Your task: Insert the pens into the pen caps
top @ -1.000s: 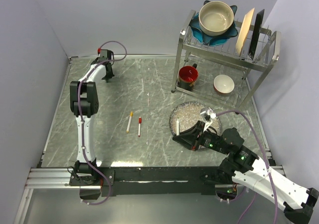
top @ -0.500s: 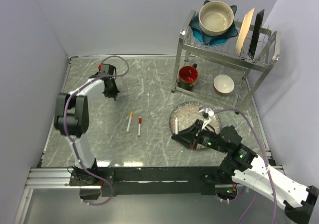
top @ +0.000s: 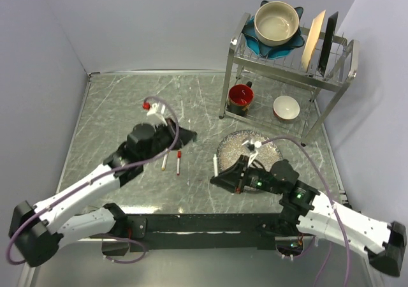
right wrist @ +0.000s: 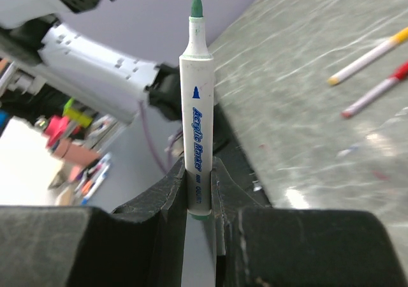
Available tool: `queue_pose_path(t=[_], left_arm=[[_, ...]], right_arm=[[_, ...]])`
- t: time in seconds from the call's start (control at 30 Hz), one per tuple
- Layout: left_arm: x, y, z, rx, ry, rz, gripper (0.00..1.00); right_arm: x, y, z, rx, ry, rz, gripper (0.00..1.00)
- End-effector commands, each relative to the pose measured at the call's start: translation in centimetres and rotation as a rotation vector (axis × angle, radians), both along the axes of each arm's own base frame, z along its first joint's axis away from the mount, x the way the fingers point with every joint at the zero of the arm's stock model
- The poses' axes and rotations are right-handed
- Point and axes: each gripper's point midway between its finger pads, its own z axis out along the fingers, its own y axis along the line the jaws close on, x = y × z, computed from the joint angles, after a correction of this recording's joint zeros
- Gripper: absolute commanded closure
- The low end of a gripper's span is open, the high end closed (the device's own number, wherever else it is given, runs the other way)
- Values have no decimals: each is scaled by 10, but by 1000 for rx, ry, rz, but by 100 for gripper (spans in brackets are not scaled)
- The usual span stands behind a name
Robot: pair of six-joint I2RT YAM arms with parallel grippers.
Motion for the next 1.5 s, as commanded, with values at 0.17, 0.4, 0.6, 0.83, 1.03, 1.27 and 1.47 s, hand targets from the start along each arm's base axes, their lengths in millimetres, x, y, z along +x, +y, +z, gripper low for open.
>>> queue_pose_path(t=[0.17, 0.4, 0.6, 0.83, 1.03, 1.27, 1.47], left_arm=[[-47, 1, 71, -323, -149, -74, 99], [-70, 24, 80, -408, -215, -83, 99], [-72, 35, 83, -438, -247, -52, 99], [-72, 37, 80, -443, -247, -44, 99], [-71, 39, 80, -444, -247, -35, 99], [-75, 37, 83, -460, -257, -58, 99], [-79, 39, 81, -466, -265, -70, 99]], right_arm=[[-2, 44, 25, 88, 8, 30, 100], [5, 58, 32, 83, 9, 23, 100], [4, 69, 40, 90, 9, 54, 100], [2, 80, 45, 90, 9, 79, 100], [-4, 85, 45, 93, 18, 99, 100], [-4, 85, 49, 103, 14, 96, 100], [-4, 85, 52, 109, 9, 95, 100]])
